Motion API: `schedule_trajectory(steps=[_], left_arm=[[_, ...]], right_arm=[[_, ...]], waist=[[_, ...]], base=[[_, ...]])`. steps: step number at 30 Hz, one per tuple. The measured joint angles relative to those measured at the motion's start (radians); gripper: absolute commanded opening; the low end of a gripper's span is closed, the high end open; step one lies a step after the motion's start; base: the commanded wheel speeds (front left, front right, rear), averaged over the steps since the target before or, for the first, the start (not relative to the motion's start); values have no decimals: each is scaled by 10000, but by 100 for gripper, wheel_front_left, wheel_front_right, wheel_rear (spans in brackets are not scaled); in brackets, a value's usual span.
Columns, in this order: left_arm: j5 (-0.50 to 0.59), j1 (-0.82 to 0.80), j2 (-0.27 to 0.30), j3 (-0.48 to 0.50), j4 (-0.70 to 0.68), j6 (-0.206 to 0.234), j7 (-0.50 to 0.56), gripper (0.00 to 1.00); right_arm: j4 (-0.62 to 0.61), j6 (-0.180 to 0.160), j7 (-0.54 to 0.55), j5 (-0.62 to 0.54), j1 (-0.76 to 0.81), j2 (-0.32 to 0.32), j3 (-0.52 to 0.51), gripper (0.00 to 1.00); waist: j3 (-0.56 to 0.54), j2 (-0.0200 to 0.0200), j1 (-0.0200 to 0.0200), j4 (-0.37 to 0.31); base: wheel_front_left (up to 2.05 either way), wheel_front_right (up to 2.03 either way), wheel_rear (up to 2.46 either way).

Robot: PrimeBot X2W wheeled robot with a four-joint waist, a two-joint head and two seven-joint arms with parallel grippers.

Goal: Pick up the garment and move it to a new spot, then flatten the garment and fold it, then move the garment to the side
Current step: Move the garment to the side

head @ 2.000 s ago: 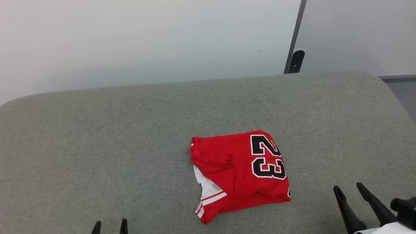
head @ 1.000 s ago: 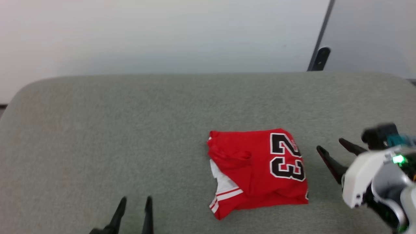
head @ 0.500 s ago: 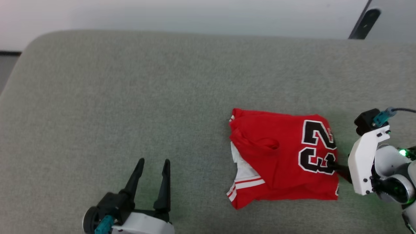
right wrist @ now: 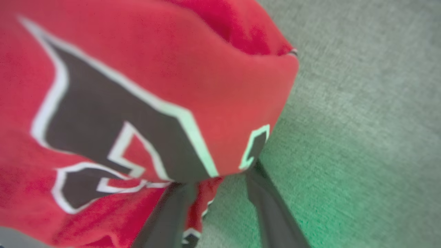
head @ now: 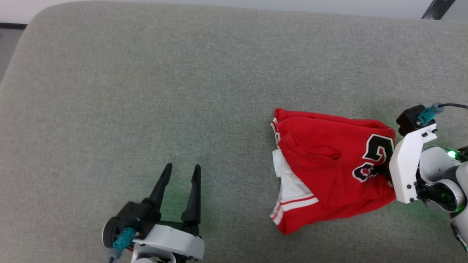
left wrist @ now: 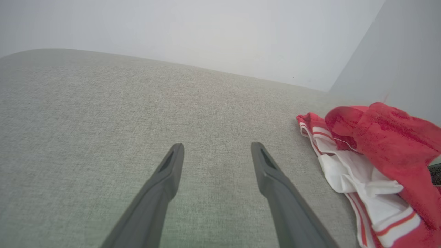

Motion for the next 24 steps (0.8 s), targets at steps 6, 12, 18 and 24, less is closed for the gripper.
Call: schedule_trajectory(steps=[6,12,18,24], left_arm=[[10,39,-2,146,52,56,0,100],[134,175,-4,372,48,21,0,100],[347,277,-10,512,2,-94,0,100],[635,262,-10,711,-167,-201,0,100]], right_arm=[[288,2,-800,322,21,207,35,0],[4,2,-2013,738,629,380,-514,0],[-1108,12,-2851,897,1624,-405,-1730,0],[-1948,12,-2633,779,2336,-1315,-3555,0]], waist=[[-139,0,0,-71],[-385,0,0,-410],[-509,0,0,-982],[-434,0,0,-1565]], base=[[0,0,0],[0,0,0],[0,0,0],[0,0,0]])
